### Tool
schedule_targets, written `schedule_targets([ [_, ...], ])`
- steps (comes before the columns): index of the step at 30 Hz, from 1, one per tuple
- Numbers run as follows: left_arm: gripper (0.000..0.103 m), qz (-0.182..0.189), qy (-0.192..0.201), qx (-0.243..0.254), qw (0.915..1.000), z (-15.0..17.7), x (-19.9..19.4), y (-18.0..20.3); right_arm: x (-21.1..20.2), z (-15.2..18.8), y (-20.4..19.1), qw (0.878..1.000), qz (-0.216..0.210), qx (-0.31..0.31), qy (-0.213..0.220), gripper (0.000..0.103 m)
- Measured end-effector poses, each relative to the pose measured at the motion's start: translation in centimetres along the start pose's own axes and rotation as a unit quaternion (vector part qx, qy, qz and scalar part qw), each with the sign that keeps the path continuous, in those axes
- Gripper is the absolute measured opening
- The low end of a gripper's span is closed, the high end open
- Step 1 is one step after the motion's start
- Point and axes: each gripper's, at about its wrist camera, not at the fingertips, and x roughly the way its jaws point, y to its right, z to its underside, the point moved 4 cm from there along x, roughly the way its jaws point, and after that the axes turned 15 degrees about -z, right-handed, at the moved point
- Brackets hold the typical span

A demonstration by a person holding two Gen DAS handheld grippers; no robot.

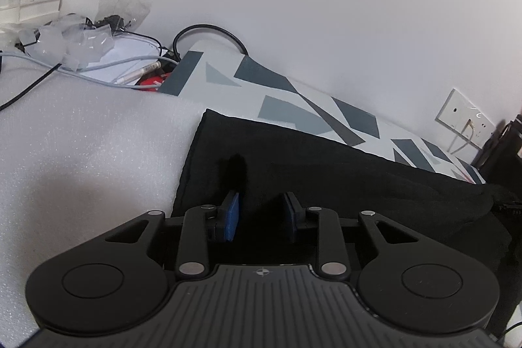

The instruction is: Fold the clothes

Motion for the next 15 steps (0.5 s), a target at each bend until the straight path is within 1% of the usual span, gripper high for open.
schedule_targets([
  [1,0.019,-0.002,0.002,0.000,1.0000,0.0,-0.1,0.0,0.0,0.0,0.1,1.000,-0.006,0.004,0.004,0.050],
  [2,0.018,-0.004,0.004,-0.001,1.0000,0.0,-0.1,0.1,-0.1,0.1,0.1,1.000,-0.009,0.003,0.006,0.042],
  [3,0.017,-0.005,0.006,0.000,1.0000,0.0,-0.3,0.1,-0.2,0.2,0.1,1.000,-0.012,0.001,0.009,0.027],
  [5,0.013,-0.005,0.009,0.000,0.9999,-0.1,-0.6,0.3,-0.8,0.4,0.0,1.000,-0.010,-0.005,0.008,0.009],
  [8,0.011,-0.004,0.021,0.001,0.9998,-0.4,-1.6,0.7,-1.7,1.0,-0.1,1.000,-0.017,-0.009,0.010,0.002],
  [11,0.011,-0.004,0.031,0.004,0.9995,-0.7,-2.7,1.0,-3.2,2.0,-0.2,1.000,-0.025,-0.007,0.015,0.001],
  [15,0.011,0.006,0.037,0.002,0.9993,-0.5,-4.3,1.2,-6.0,4.0,-0.2,0.999,-0.040,-0.001,0.028,0.001],
])
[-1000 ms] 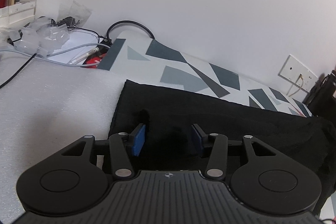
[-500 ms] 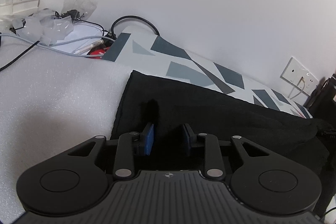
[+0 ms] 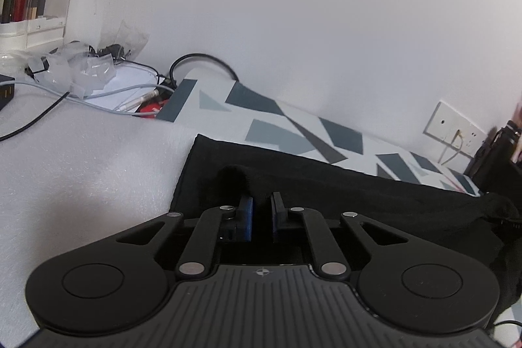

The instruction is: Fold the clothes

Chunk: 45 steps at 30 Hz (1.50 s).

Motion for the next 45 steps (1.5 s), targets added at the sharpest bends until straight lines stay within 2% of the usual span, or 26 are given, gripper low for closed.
schedule_targets([
  [5,0.011,0.024,0.004,0.000,0.9997,0.7,-2.4,0.6,-4.8,2.1,-0.3,1.000,-0.001,0.003,0.021,0.001],
  [10,0.010,0.046,0.010,-0.008,0.9989,1.2,-4.8,0.7,-9.5,2.3,-0.7,0.998,0.003,-0.003,0.059,0.000],
  [12,0.010,0.045,0.015,-0.010,0.9988,1.1,-5.3,0.6,-10.7,1.7,-0.7,0.997,0.003,-0.011,0.072,0.000],
  [15,0.010,0.040,0.019,-0.020,0.9988,0.9,-5.2,0.2,-10.0,1.0,-0.8,0.997,0.016,-0.039,0.064,0.002],
  [16,0.010,0.041,0.020,-0.024,0.9987,1.0,-5.1,0.1,-9.3,0.9,-0.8,0.997,0.014,-0.040,0.060,0.005],
  [17,0.010,0.042,0.021,-0.027,0.9985,1.0,-5.0,0.1,-8.6,0.8,-0.8,0.998,0.011,-0.040,0.056,0.014],
  [18,0.010,0.041,0.022,-0.028,0.9985,1.0,-4.9,0.1,-7.7,0.8,-0.9,0.998,0.006,-0.039,0.049,0.028],
  [23,0.010,0.048,0.030,-0.037,0.9977,1.0,-5.3,0.1,-2.9,1.0,-1.4,0.999,0.011,-0.053,0.003,0.049],
  [25,0.010,0.052,0.033,-0.042,0.9972,0.9,-5.5,-0.1,-1.2,0.9,-1.4,0.999,0.020,-0.049,-0.008,0.046],
  [26,0.010,0.052,0.032,-0.038,0.9974,1.0,-5.4,0.0,-0.8,0.8,-1.2,0.999,0.017,-0.041,-0.004,0.037],
  [27,0.010,0.051,0.031,-0.032,0.9977,1.0,-5.4,0.1,-0.5,0.7,-1.1,0.999,0.013,-0.032,0.002,0.021],
  [30,0.012,0.043,0.026,-0.003,0.9987,1.5,-5.3,0.4,-0.3,0.6,-0.8,0.999,0.017,-0.026,0.018,0.008],
  [33,0.013,0.024,0.024,0.050,0.9982,2.4,-5.2,1.0,-0.4,1.0,-0.5,0.999,0.016,-0.022,0.026,0.006],
  [37,0.018,0.027,0.031,0.078,0.9961,2.9,-5.2,1.0,-0.5,1.4,-0.3,0.999,0.016,-0.020,0.030,0.005],
  [39,0.029,0.038,0.027,0.096,0.9943,3.1,-5.2,1.2,-0.5,1.5,-0.2,0.999,0.015,-0.016,0.031,0.005],
  [41,0.057,0.050,0.022,0.113,0.9921,3.3,-5.2,1.5,-0.5,1.5,-0.2,0.999,0.015,-0.014,0.032,0.005],
  [45,0.059,0.053,0.029,0.152,0.9866,3.9,-5.3,2.1,-0.3,1.7,-0.1,0.999,0.016,-0.014,0.032,0.005],
])
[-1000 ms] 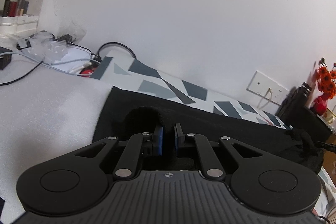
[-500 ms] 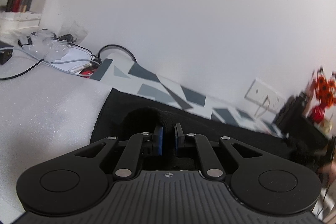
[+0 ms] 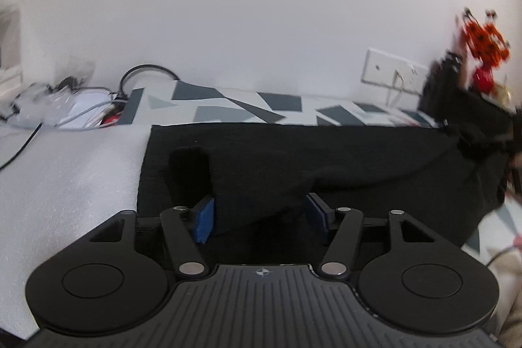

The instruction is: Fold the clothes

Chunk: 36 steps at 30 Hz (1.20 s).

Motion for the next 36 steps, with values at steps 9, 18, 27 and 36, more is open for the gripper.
schedule_targets([
  [9,0.006,0.021,0.012,-0.092,0.9955,-1.4,2.2,-1.4,-0.2,-0.2,0.0,1.000,0.008,0.006,0.018,0.003],
  [18,0.005,0.005,0.209,-0.137,0.9684,-6.4,-9.4,0.7,-9.3,-3.2,-0.8,0.982,-0.004,-0.001,0.187,0.002],
  [27,0.005,0.038,0.259,-0.215,0.9408,-4.7,-18.5,1.6,-16.4,-1.4,1.2,0.963,-0.028,0.024,0.268,0.000],
  [36,0.005,-0.045,0.202,-0.218,0.9538,-3.5,-12.0,-1.3,-11.2,-1.3,2.1,0.987,-0.041,0.018,0.153,0.003],
])
